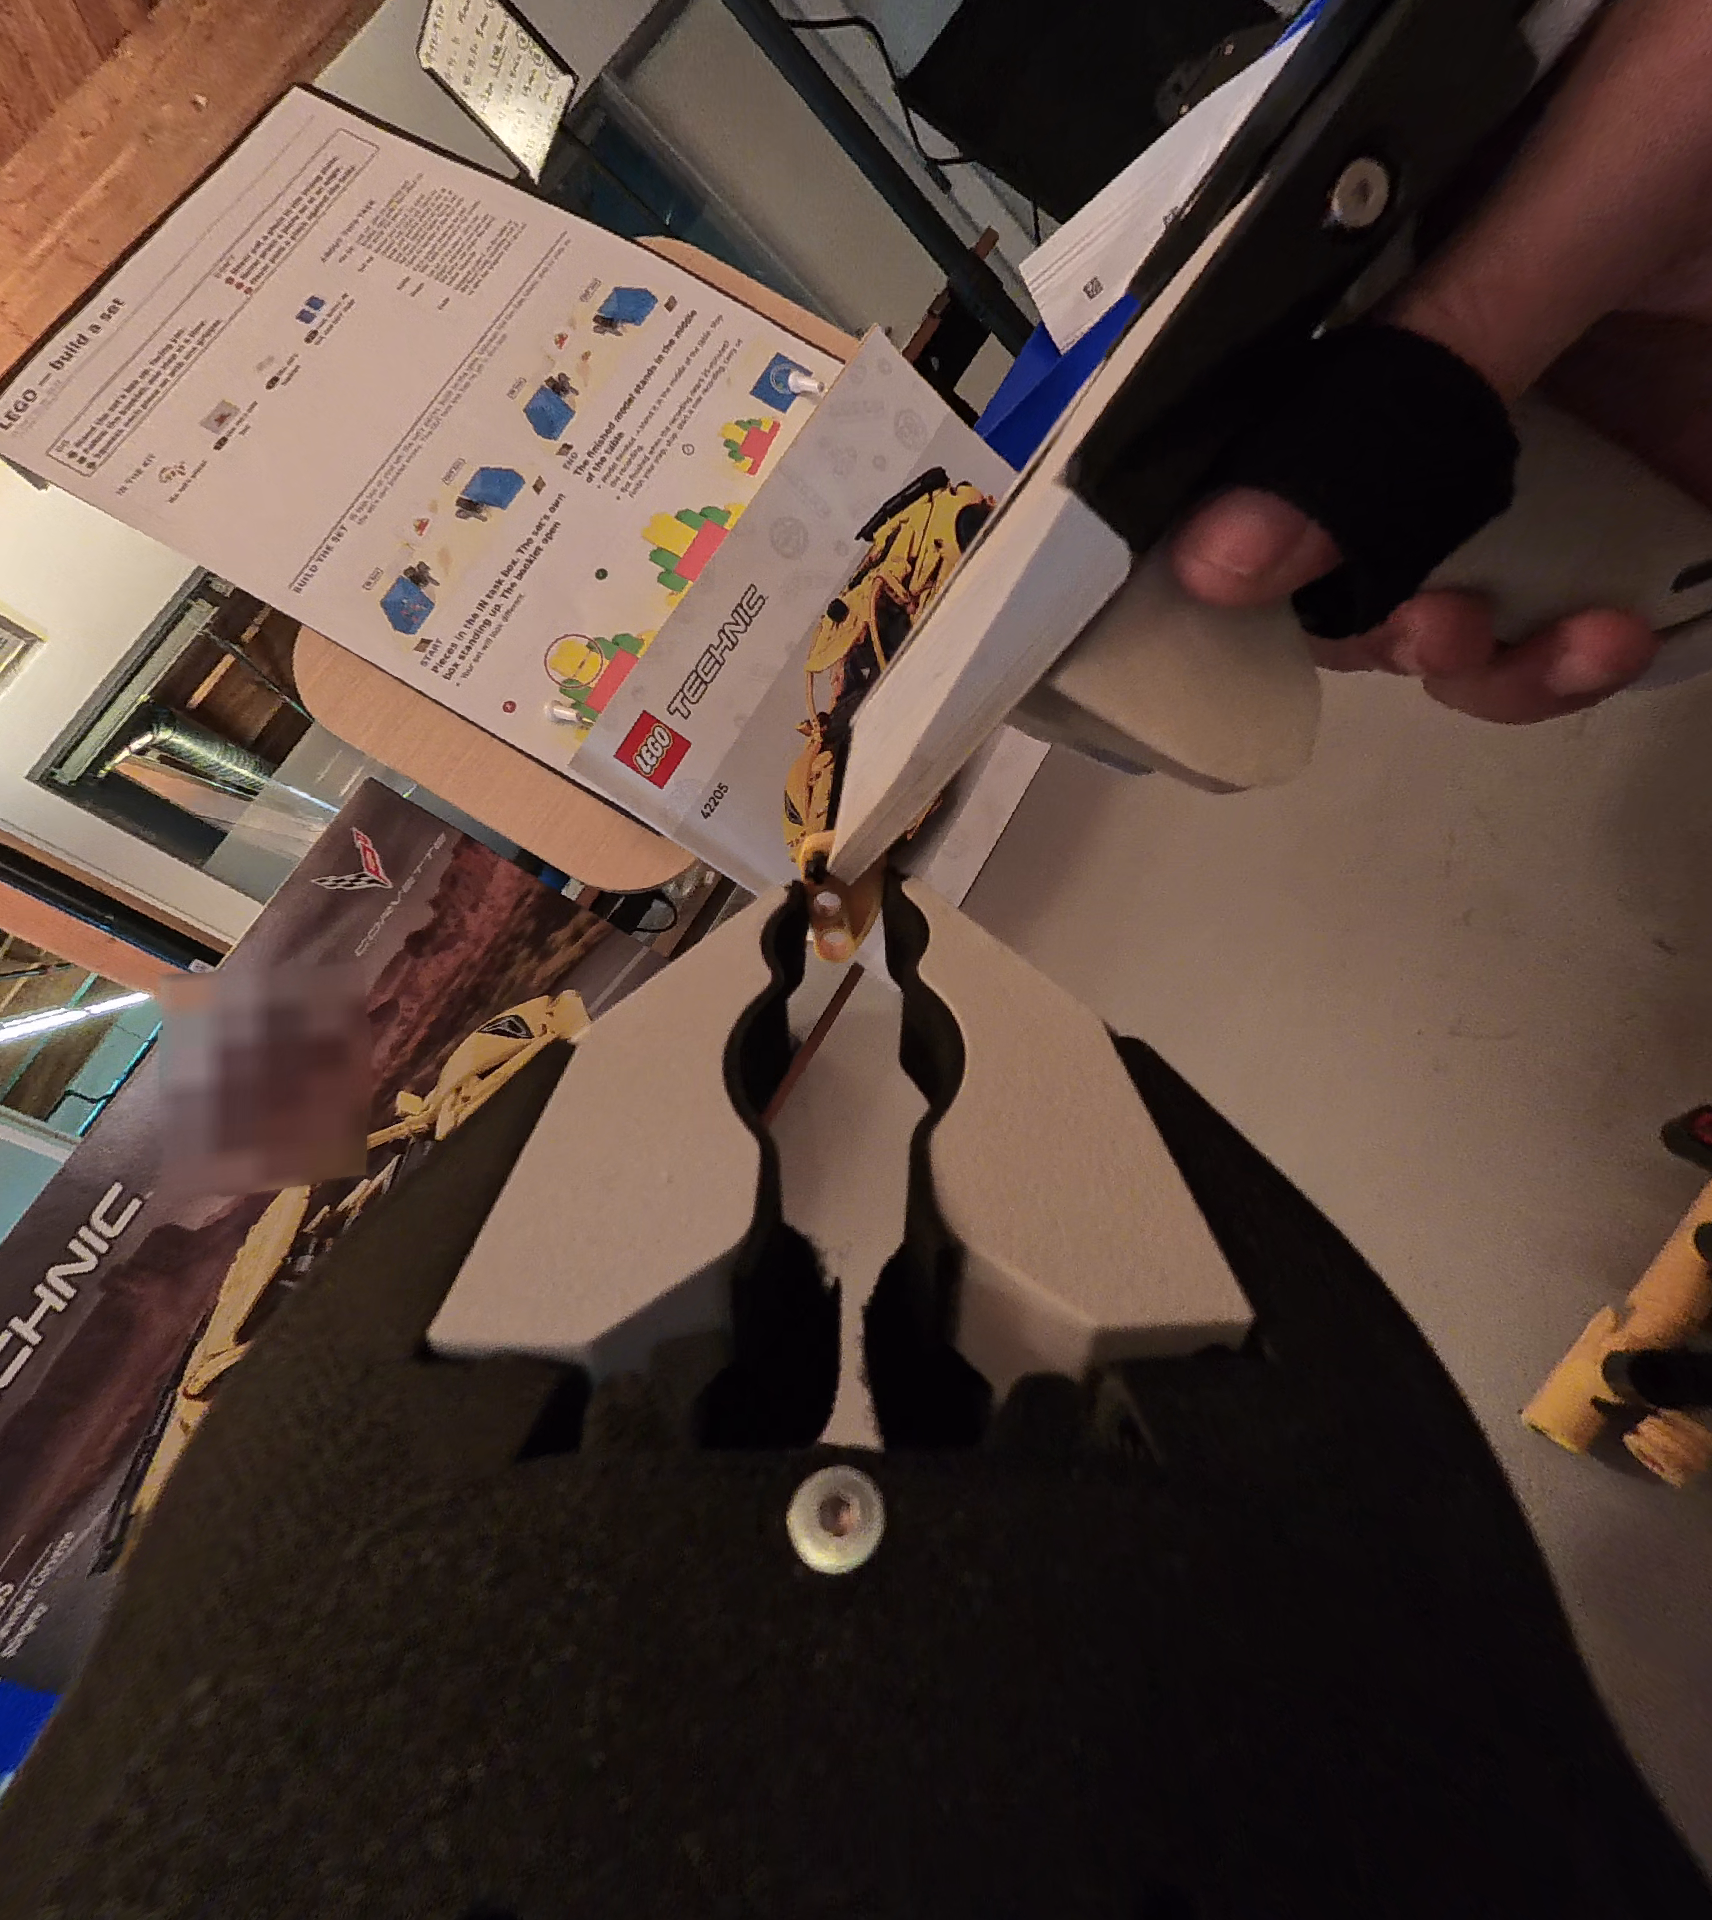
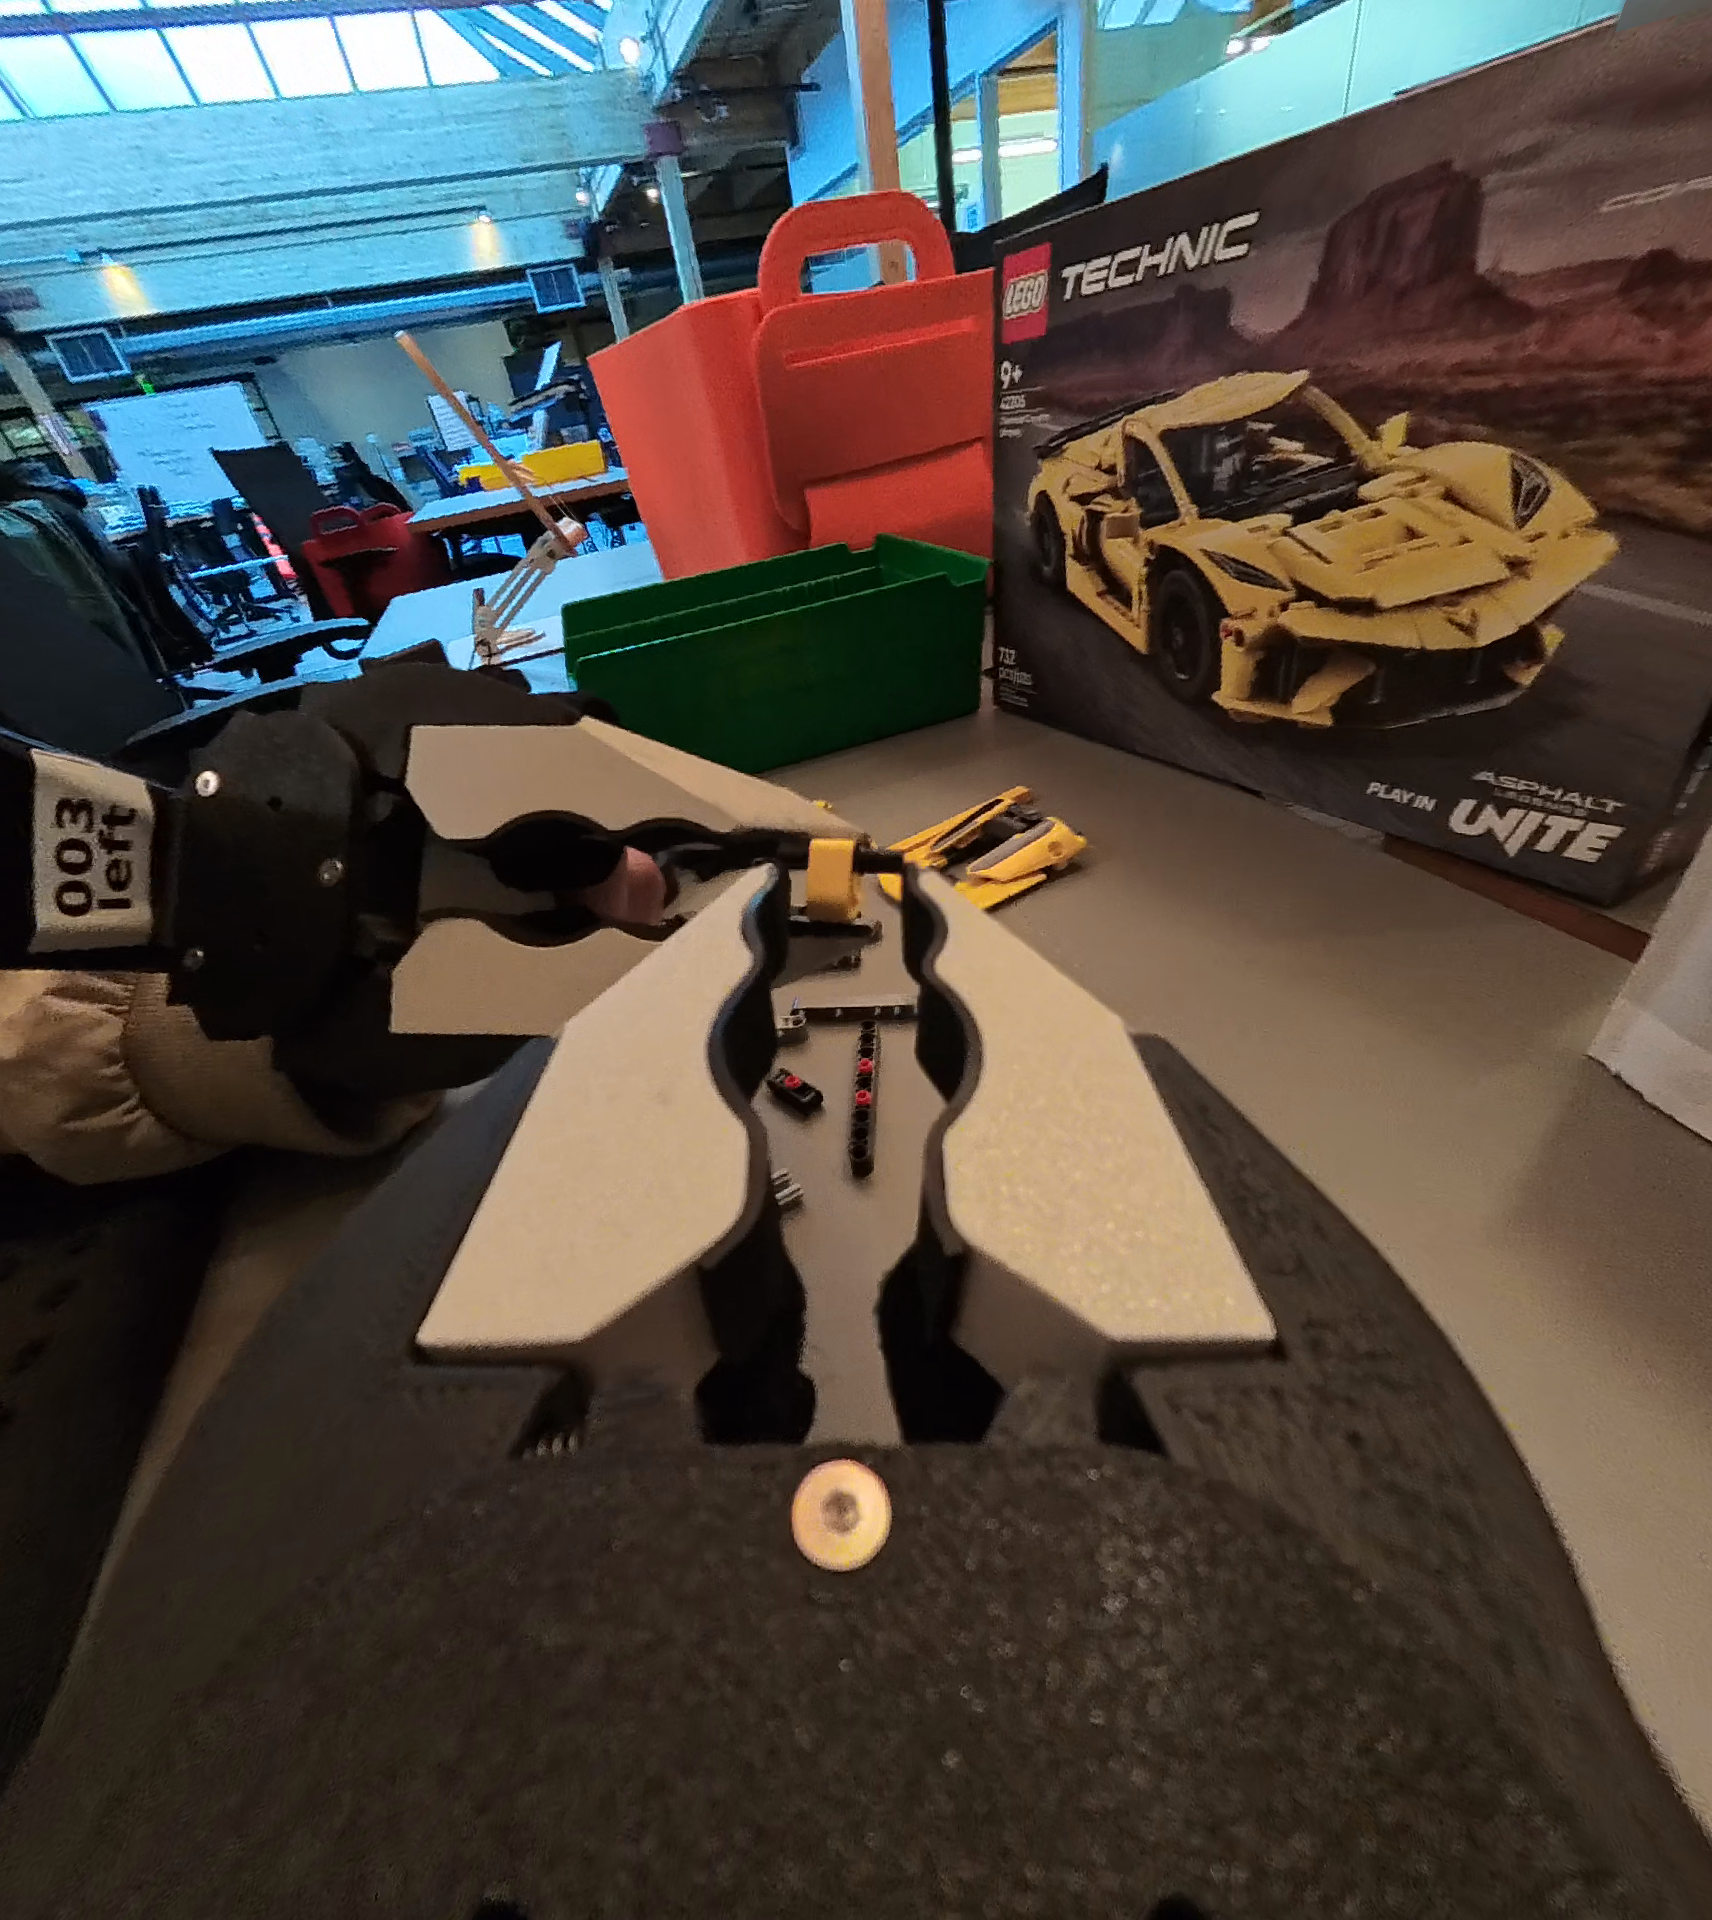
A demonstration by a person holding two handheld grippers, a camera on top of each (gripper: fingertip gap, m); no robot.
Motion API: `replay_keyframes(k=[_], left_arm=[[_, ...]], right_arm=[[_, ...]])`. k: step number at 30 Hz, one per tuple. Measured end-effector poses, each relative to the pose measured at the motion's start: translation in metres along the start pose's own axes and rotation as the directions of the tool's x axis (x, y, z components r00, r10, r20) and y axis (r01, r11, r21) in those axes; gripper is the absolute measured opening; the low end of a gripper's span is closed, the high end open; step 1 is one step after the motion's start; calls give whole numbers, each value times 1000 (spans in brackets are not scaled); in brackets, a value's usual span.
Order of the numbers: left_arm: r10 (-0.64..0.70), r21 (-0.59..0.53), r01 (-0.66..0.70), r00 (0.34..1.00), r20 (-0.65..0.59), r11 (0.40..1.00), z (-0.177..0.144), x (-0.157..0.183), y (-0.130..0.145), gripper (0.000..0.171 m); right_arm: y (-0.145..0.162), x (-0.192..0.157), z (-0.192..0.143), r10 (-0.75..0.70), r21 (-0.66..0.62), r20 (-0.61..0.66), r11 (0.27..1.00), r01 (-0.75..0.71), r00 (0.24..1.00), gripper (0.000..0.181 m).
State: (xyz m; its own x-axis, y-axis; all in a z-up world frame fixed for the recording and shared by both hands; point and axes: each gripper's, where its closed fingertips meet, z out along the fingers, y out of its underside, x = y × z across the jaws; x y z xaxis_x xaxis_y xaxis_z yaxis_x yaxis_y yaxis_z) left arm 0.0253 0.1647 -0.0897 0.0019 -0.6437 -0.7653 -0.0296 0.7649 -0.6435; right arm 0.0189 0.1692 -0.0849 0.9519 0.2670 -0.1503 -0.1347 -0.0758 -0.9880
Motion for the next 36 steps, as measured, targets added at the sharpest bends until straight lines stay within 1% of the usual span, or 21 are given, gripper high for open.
replay_keyframes(k=[2,6,7,8,9,11,12,15,16,17,18,19,21,22,24,25,26,28,30,33,36], left_arm=[[-22,9,22,1000,-4,1000,-1,-1,-2,14],[-191,-13,190,979,-66,982,-1,1,-2,15],[-212,-7,212,974,-77,977,-1,0,-3,15],[-202,7,203,976,-74,979,-2,-1,-4,14],[-165,23,166,985,-58,986,-4,-2,-6,14],[-90,14,90,996,-29,996,-3,-2,-4,14],[-77,7,78,997,-26,997,-3,-1,-3,14],[-109,36,110,994,-28,993,-4,-2,-8,14],[-143,41,145,988,-50,989,-5,-2,-9,15],[-206,30,209,974,-89,977,-5,0,-8,15],[-298,5,302,943,-151,953,-5,2,-6,14],[-400,-18,408,886,-235,913,-6,6,-7,15],[-578,-58,608,714,-396,792,-12,12,-15,15],[-641,-63,694,622,-450,717,-15,10,-21,15],[-713,-88,811,450,-538,578,-20,6,-32,20],[-727,-98,845,387,-568,526,-22,3,-36,23],[-730,-104,864,345,-590,493,-24,2,-39,25],[-731,-96,889,301,-613,447,-28,-3,-44,24],[-727,-96,904,268,-632,417,-31,-6,-47,23],[-721,-90,897,285,-631,434,-31,-6,-45,9],[-707,-102,897,265,-656,431,-33,-4,-47,8]], right_arm=[[-1,0,-1,-2,-1,-3,1000,2,1000,17],[-2,0,-1,-44,4,-11,999,44,999,17],[-3,-1,-1,-37,14,-6,999,38,999,17],[-5,-2,-1,-27,25,2,999,27,1000,17],[-6,-3,-1,-14,37,11,999,14,1000,17],[-5,-3,-1,-11,20,4,1000,11,1000,17],[-3,-2,-1,-27,8,-5,1000,27,1000,17],[-6,-5,-4,-17,17,26,1000,16,1000,17],[-7,-6,-5,6,22,48,1000,-7,999,16],[-10,-6,-7,40,39,74,998,-43,996,13],[-16,-6,-11,88,74,103,993,-96,991,7],[-23,-6,-16,144,114,148,980,-161,979,7],[-33,-8,-25,224,158,239,951,-265,945,7],[-36,-8,-27,230,171,262,945,-280,937,7],[-40,-15,-29,226,181,311,939,-291,923,7],[-38,-18,-28,225,162,325,943,-289,918,7],[-38,-21,-28,216,156,339,947,-281,916,7],[-35,-27,-26,196,138,351,957,-257,916,7],[-30,-32,-23,178,106,355,968,-229,918,7],[-26,-36,-21,160,87,363,975,-204,918,7],[-27,-38,-23,159,85,375,975,-204,913,7]])
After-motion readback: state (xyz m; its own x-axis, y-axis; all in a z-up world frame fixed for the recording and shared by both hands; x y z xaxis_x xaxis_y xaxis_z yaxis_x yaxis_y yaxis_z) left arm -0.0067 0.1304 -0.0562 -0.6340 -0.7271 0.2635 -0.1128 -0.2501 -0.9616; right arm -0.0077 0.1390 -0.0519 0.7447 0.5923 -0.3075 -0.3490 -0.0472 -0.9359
